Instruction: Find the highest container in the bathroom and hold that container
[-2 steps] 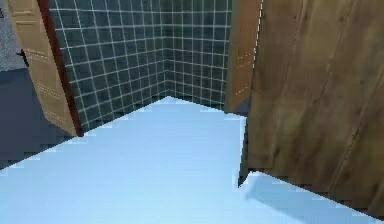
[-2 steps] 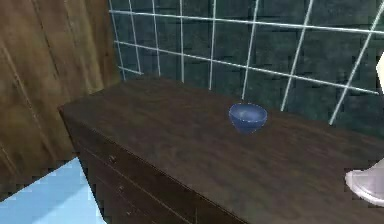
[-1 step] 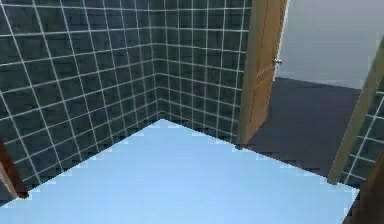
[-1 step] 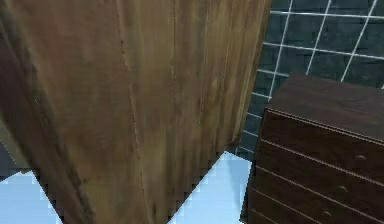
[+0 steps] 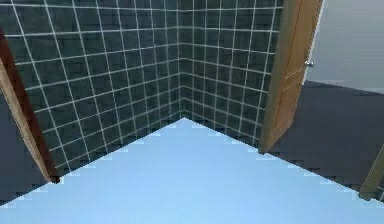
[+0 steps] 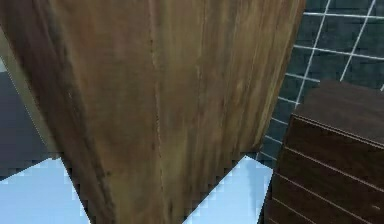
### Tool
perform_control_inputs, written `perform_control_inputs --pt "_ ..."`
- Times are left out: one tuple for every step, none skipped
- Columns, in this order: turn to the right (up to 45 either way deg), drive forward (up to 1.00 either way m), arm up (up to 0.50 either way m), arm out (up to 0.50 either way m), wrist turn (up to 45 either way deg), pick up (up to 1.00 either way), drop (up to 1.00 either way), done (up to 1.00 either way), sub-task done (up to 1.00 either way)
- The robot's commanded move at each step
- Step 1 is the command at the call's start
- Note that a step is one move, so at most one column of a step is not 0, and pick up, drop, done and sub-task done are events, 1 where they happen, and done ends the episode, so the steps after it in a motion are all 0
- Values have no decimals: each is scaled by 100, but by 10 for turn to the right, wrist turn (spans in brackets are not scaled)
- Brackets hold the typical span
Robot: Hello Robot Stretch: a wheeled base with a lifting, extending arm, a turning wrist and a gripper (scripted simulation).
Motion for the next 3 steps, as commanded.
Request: perform_control_inputs --pt "0 25 0 0 0 0 0 0 0" --pt "420 0 0 0 0 0 0 0 0" --pt "0 100 0 0 0 0 0 0 0"
